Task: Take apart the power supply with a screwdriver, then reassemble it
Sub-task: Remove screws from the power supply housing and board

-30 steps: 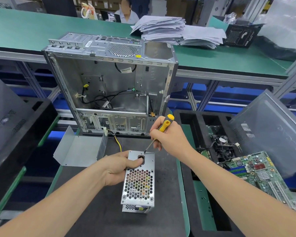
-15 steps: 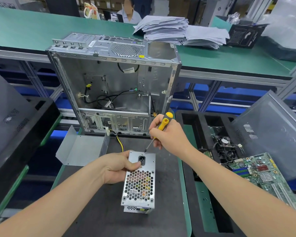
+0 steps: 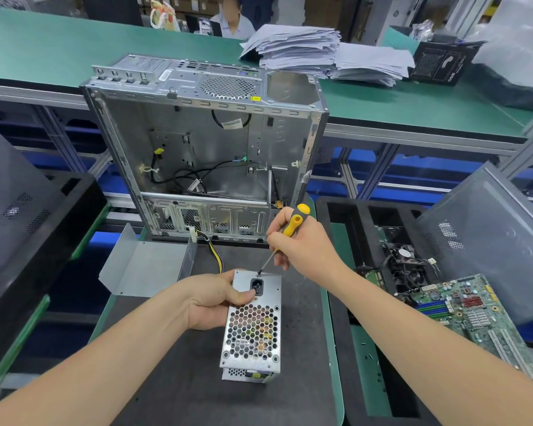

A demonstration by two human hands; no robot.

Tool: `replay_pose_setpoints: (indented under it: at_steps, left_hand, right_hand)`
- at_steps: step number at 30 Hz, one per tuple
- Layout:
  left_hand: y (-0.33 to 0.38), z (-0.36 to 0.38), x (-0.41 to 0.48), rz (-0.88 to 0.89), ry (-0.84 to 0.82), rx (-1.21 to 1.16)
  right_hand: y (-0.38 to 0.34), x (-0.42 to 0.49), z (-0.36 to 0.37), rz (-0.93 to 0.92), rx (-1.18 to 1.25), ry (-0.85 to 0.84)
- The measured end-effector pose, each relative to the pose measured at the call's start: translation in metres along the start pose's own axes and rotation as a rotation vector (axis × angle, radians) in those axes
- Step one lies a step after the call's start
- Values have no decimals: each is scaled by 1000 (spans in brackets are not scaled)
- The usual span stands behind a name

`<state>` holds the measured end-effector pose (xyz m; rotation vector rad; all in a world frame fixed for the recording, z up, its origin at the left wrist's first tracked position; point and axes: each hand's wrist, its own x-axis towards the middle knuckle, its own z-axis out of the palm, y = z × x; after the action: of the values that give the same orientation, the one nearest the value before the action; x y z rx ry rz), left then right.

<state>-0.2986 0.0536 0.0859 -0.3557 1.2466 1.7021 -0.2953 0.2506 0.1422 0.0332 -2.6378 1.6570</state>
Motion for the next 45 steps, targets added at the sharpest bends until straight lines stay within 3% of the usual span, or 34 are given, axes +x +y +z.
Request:
replay_pose_setpoints:
  at_steps: [38,45]
  left_hand:
    - [0,-4,4,20,-67,42]
    - [1,-4,2,31,-77,45]
  right_hand:
    - [-8,0,-6,-79,-100,-157]
    - [-17,-6,-4,-164,-116,-105]
